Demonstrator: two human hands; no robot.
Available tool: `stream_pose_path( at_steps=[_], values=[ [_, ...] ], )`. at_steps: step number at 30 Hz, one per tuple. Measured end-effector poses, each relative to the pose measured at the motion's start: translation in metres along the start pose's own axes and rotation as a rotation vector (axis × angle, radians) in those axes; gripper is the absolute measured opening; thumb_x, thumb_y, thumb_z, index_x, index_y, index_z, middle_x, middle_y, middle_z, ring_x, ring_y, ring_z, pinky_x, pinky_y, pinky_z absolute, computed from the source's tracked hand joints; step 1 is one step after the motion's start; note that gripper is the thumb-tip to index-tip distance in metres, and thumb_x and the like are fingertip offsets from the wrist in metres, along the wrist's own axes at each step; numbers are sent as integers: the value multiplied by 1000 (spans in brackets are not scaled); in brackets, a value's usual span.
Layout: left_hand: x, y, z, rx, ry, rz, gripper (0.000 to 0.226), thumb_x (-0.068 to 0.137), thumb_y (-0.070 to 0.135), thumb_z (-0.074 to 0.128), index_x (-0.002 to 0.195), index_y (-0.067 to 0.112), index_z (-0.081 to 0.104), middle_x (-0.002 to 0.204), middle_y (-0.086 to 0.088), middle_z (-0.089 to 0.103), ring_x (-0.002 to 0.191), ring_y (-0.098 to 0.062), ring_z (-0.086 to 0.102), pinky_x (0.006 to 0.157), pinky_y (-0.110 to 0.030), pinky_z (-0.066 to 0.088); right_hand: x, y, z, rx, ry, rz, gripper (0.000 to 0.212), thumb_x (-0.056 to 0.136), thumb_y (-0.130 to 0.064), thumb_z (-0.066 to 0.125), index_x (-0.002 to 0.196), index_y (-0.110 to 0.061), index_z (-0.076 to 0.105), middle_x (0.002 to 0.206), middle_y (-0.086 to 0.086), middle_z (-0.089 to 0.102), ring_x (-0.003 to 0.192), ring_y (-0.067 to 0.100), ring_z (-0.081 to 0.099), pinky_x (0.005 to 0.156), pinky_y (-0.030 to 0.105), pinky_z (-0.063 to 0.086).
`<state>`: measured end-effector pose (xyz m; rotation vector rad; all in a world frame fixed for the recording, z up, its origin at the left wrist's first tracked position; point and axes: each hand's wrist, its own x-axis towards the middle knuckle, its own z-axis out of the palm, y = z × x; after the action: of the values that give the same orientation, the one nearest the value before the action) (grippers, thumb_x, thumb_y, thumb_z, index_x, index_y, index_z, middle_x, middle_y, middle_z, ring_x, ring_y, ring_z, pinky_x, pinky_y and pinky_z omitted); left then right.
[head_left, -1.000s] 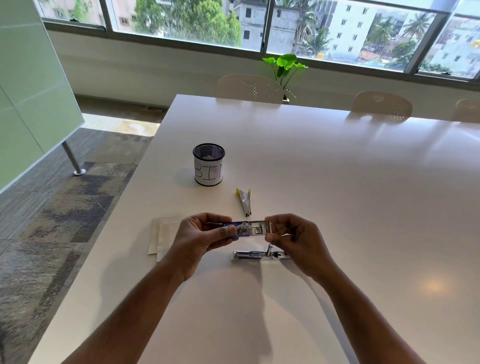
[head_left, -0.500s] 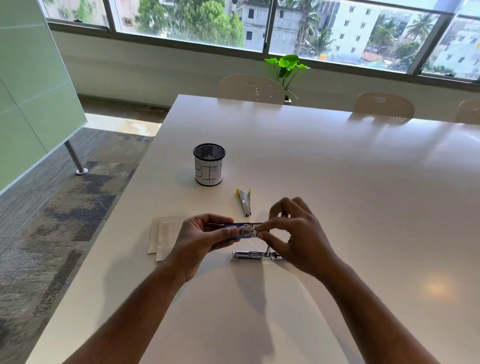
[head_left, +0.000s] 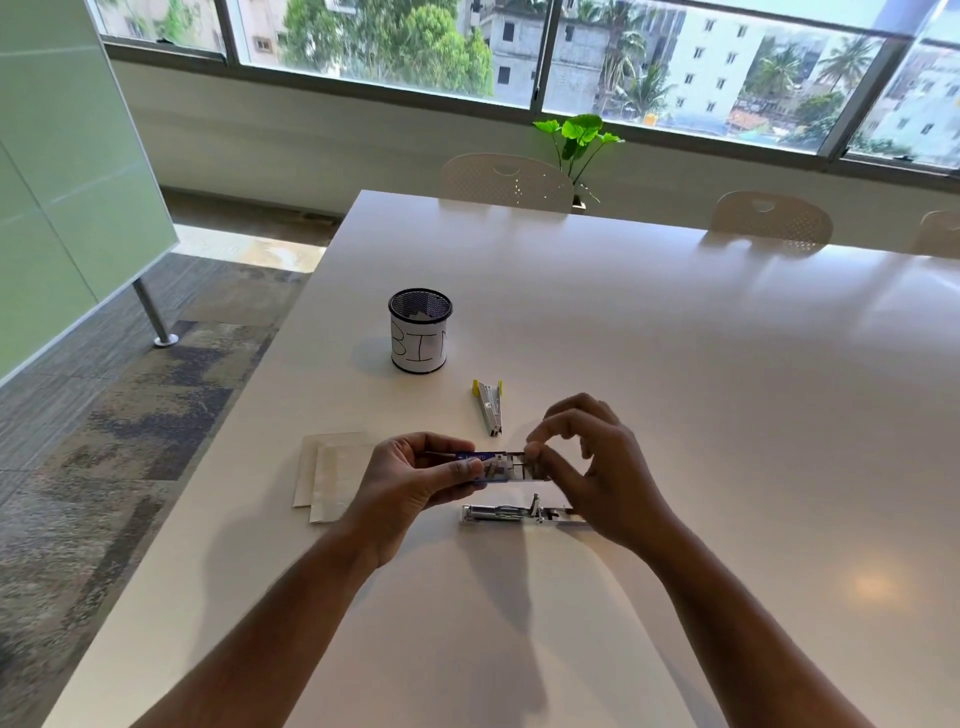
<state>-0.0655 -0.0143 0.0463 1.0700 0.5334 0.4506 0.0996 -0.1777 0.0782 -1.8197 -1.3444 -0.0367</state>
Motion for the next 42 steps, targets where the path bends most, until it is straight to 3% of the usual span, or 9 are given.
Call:
stream_pose_path(
  at_steps=[3,7,12,18,21,23,27,30,42],
  values=[
    [1,-2,0,-35,16,-3,36,64,4,86,98,-3,74,98,-28,77,78,-31,79,67,-26,63,3,14,-4,171,122,246,12,92,-23,78,86,-31,72,89,-13,74,80,7,67,62,17,45],
    [1,-3,-1,-48,26,-3,40,64,4,85,100,-5,73,99,-28,77,77,-30,79,68,-25,63,-4,43,-9,-14,60,441,13,87,-25,83,78,-30,75,76,-13,76,70,3,68,67,24,51],
    [2,-3,-2,-38,29,-9,42,63,5,86,102,-5,72,100,-28,77,79,-31,79,68,-25,63,-20,57,-6,-215,-109,472,4,86,-26,83,88,-24,82,87,-10,80,78,6,73,82,37,59],
    [1,-4,-2,-38,24,-23,39,64,4,86,101,-4,73,100,-28,77,79,-31,79,69,-26,64,-20,58,-6,-239,-28,461,9,91,-19,77,95,-24,83,97,-11,81,86,4,72,83,29,57],
    [1,-3,-3,-35,22,-17,40,64,4,86,101,-4,73,100,-28,77,79,-31,79,69,-26,64,-16,54,-11,-131,86,501,10,93,-17,75,93,-23,83,91,-14,80,80,-3,71,75,15,52],
    [1,-2,-3,-32,18,-13,41,63,5,86,101,-4,73,100,-27,77,80,-32,79,71,-28,65,-12,47,-13,80,124,552,10,94,-15,74,93,-20,82,84,-7,81,74,7,73,69,19,54],
    [0,0,0,-32,-7,-11,42,63,7,87,102,-3,73,102,-26,77,86,-34,78,77,-31,65,-10,19,-8,529,-42,604,8,93,-13,75,99,-12,79,84,9,80,77,18,75,65,24,60],
    [0,2,3,-21,-18,-4,42,63,8,87,102,-2,74,101,-25,78,88,-34,79,76,-31,66,-10,5,-1,723,-122,642,30,80,-21,81,105,-4,77,92,19,79,83,21,78,73,23,62],
    [-4,-1,15,35,-57,30,37,64,6,87,97,-2,75,96,-26,78,80,-32,79,68,-27,63,-15,-4,11,770,-100,648,52,66,-20,92,112,-5,72,81,23,76,62,20,72,56,24,58]
  ],
)
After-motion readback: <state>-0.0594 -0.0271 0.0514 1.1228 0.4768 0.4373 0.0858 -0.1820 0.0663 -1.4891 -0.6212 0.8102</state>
